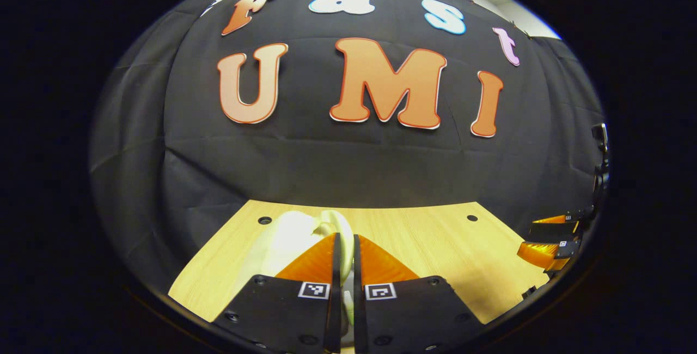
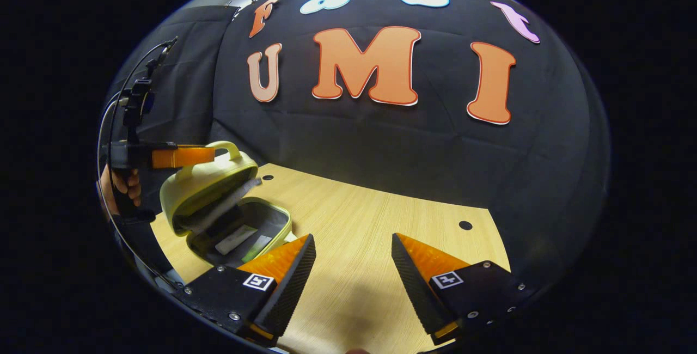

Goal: First open the suitcase, pack the skin care products into it, and then close the suitcase.

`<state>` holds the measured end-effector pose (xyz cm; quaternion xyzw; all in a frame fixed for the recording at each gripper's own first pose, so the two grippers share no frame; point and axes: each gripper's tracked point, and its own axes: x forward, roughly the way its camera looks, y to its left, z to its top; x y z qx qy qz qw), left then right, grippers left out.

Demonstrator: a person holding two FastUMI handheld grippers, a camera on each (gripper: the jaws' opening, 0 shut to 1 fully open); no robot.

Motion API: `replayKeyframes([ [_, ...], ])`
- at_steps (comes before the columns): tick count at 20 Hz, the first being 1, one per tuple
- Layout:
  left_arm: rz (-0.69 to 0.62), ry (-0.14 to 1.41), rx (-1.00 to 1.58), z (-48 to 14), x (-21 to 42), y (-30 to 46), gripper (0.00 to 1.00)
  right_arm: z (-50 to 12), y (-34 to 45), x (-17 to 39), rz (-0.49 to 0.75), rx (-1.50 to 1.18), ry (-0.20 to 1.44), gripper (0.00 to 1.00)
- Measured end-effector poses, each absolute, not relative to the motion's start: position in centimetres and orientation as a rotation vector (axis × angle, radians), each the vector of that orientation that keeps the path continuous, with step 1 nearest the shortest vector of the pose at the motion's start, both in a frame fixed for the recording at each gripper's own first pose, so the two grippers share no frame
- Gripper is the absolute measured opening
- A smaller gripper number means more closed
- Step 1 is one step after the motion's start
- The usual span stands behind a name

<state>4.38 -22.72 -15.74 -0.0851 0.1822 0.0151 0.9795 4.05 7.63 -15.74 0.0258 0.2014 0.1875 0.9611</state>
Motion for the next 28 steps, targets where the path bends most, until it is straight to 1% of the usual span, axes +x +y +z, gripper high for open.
replayKeyframes([
  [4,-0.054,0.417,-0.143,-19.0,4.9,-27.6,0.10,-16.5,6.9,3.8,0.371,0.038,0.418,0.90],
  [6,-0.075,0.462,-0.139,-20.6,4.8,-29.7,0.09,-17.2,6.1,3.6,0.361,0.014,0.425,0.90],
  [11,-0.098,0.511,-0.060,-23.0,5.1,-31.8,0.09,-17.8,4.2,3.4,0.314,0.018,0.438,0.91],
  [13,-0.115,0.529,-0.045,-23.8,4.9,-32.8,0.13,-17.5,3.9,3.6,0.296,0.026,0.428,0.91],
  [14,-0.128,0.519,-0.050,-23.4,4.8,-33.2,0.13,-17.2,3.9,3.7,0.293,0.033,0.424,0.91],
  [15,-0.131,0.496,-0.049,-22.9,5.2,-33.4,0.19,-16.9,3.9,3.8,0.285,0.036,0.414,0.91],
  [18,-0.151,0.446,-0.056,-20.4,5.3,-34.6,0.18,-15.7,3.8,4.2,0.266,0.047,0.380,0.91],
  [21,-0.161,0.397,-0.083,-17.9,5.4,-35.4,0.34,-14.2,3.4,4.7,0.236,0.059,0.338,0.91],
  [23,-0.172,0.375,-0.104,-16.4,5.5,-35.7,0.49,-12.7,3.3,5.0,0.218,0.060,0.293,0.91],
  [24,-0.174,0.359,-0.116,-15.7,5.6,-35.7,0.49,-11.8,3.4,5.3,0.216,0.054,0.258,0.91],
  [26,-0.178,0.321,-0.133,-13.9,5.5,-35.7,0.64,-9.8,3.5,5.7,0.205,0.036,0.192,0.91],
  [27,-0.171,0.301,-0.132,-13.0,5.6,-35.4,0.75,-9.1,3.6,5.8,0.201,0.034,0.169,0.90],
  [28,-0.158,0.280,-0.128,-12.1,5.8,-34.9,0.78,-8.3,3.7,5.9,0.197,0.035,0.147,0.91],
])
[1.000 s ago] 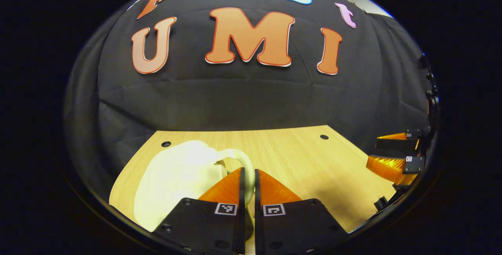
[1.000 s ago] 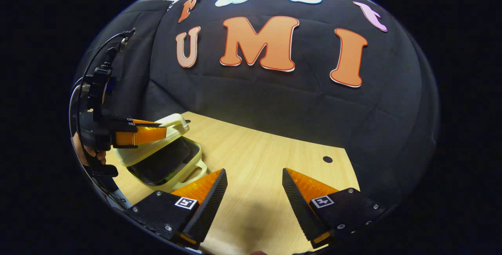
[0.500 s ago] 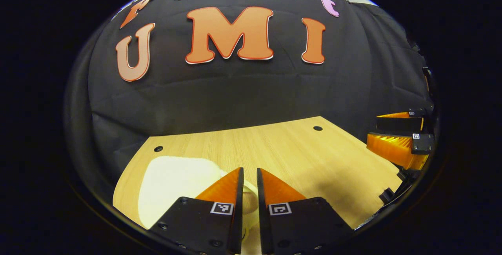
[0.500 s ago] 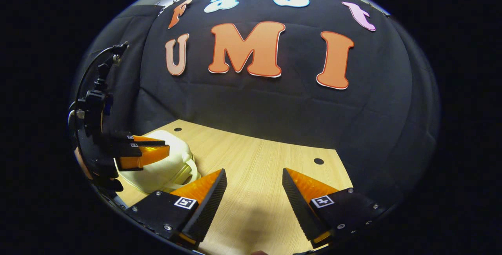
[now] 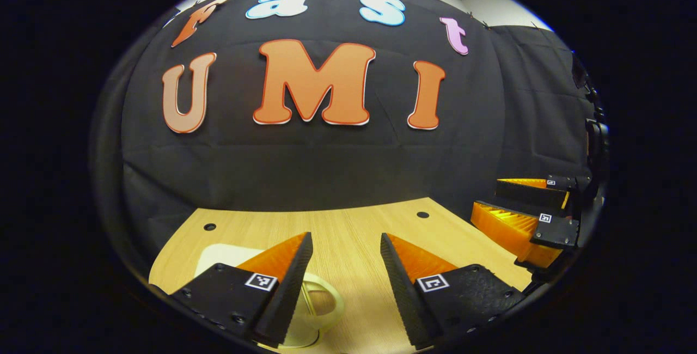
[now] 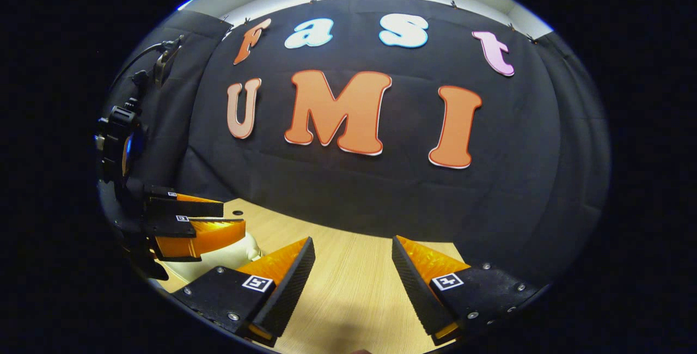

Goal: First open the suitcase, pack the skin care products into it, and then close the suitcase.

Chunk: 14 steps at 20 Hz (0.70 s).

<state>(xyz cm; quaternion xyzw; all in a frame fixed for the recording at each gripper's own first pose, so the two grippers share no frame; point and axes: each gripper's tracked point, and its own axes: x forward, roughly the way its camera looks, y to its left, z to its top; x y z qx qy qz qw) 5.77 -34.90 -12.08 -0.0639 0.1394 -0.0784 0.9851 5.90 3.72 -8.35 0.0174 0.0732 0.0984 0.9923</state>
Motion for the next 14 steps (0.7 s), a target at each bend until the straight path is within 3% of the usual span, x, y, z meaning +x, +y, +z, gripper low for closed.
replayKeyframes([
  [2,-0.140,0.239,-0.137,-10.5,5.7,-34.4,0.84,-7.0,4.2,5.9,0.201,0.038,0.116,0.90],
  [5,-0.133,0.168,-0.160,-7.9,5.5,-34.1,0.87,-5.5,4.4,5.8,0.197,0.037,0.076,0.90],
  [7,-0.119,0.117,-0.138,-6.5,5.1,-33.8,0.95,-5.3,4.9,5.7,0.202,0.032,0.064,0.91],
  [14,-0.128,0.007,-0.091,-3.7,4.7,-34.9,0.91,-4.5,5.6,5.4,0.223,0.025,0.040,0.92],
])
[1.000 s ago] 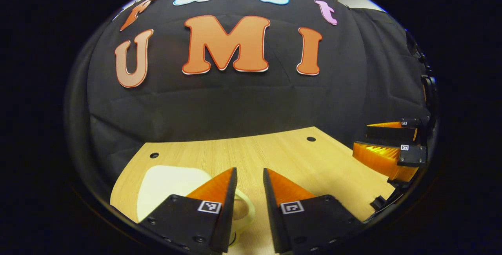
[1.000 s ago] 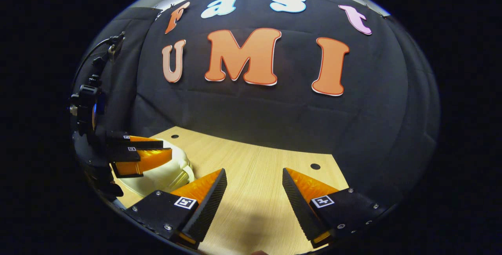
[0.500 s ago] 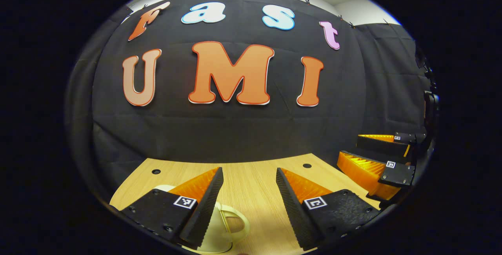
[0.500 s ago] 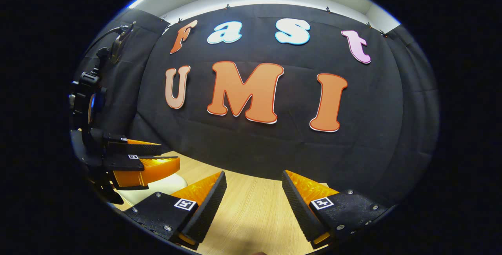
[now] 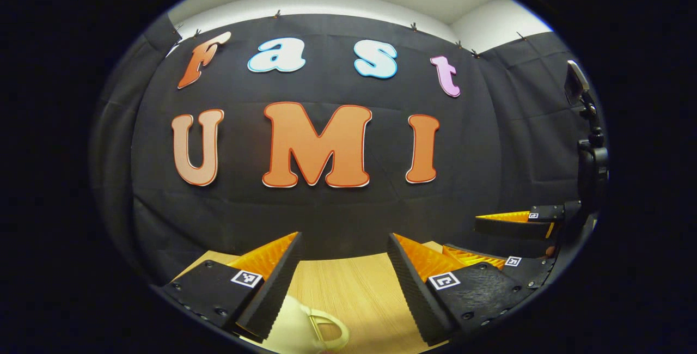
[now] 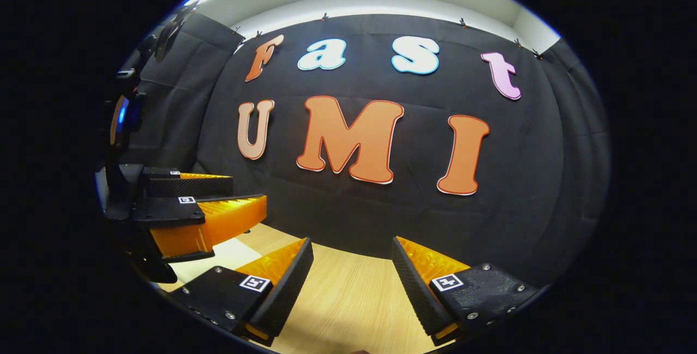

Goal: First open the suitcase, pack the skin care products into it, and then close the suitcase.

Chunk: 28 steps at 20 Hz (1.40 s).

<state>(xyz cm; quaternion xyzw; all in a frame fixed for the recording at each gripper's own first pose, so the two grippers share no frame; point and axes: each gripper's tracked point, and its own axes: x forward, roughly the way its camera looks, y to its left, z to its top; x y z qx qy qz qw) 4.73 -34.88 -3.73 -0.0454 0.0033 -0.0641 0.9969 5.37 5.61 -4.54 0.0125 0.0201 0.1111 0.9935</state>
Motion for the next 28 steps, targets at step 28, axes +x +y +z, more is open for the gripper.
replayKeyframes([
  [28,-0.046,0.071,-0.070,-5.8,1.6,-33.6,0.92,-5.3,6.7,3.8,0.294,0.052,0.045,0.94],
])
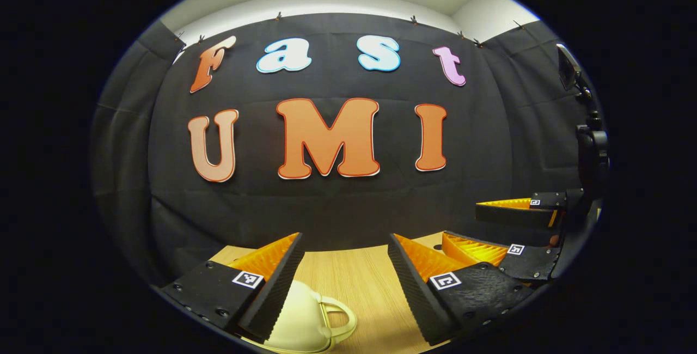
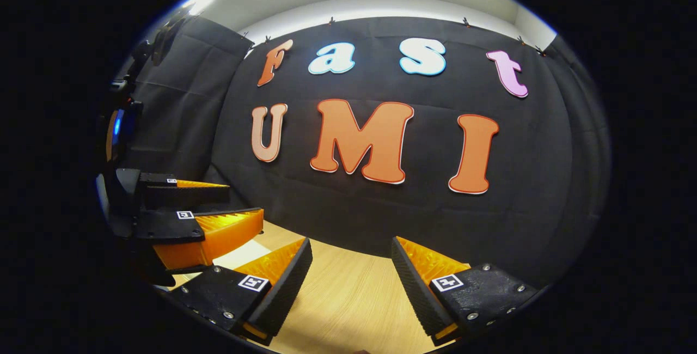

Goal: First open the suitcase, pack the skin care products into it, and then close the suitcase.

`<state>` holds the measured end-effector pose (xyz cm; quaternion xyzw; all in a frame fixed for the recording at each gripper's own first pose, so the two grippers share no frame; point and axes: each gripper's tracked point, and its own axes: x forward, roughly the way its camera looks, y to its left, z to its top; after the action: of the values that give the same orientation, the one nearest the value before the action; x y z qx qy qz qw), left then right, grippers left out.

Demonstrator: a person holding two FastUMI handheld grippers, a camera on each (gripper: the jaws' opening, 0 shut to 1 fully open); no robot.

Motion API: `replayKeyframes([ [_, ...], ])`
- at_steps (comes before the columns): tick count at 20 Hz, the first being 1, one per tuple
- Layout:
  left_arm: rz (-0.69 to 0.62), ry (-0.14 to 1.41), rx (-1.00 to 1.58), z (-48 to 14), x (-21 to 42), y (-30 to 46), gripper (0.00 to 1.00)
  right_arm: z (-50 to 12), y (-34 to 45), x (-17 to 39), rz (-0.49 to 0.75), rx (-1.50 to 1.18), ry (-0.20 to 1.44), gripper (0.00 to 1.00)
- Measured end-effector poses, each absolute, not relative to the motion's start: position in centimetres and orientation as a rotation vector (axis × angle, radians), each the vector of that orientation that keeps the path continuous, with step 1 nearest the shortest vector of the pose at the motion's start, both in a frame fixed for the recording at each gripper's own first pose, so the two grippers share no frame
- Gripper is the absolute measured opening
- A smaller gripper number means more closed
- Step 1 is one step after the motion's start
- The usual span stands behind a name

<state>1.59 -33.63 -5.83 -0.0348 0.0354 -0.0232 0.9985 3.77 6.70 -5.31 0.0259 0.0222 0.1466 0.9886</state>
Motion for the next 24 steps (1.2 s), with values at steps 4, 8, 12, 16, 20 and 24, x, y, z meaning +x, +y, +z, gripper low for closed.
replayKeyframes([
  [4,-0.069,0.069,-0.077,-5.6,1.6,-31.9,0.94,-4.6,7.2,3.8,0.261,0.039,0.054,0.93],
  [8,-0.106,0.088,-0.103,-7.0,1.2,-31.0,0.96,-4.3,8.7,3.7,0.231,0.045,0.071,0.93],
  [12,-0.124,0.118,-0.117,-8.9,1.3,-30.3,0.96,-4.3,9.7,3.3,0.213,0.003,0.087,0.94],
  [16,-0.147,0.120,-0.130,-9.1,1.2,-30.5,0.97,-4.3,9.1,2.5,0.171,-0.010,0.087,0.93],
  [20,-0.145,0.107,-0.105,-8.7,1.1,-30.9,0.97,-4.1,7.9,2.1,0.153,0.010,0.075,0.93],
  [24,-0.118,0.105,-0.069,-8.5,1.1,-32.1,0.97,-4.5,6.8,1.6,0.181,0.005,0.067,0.93],
])
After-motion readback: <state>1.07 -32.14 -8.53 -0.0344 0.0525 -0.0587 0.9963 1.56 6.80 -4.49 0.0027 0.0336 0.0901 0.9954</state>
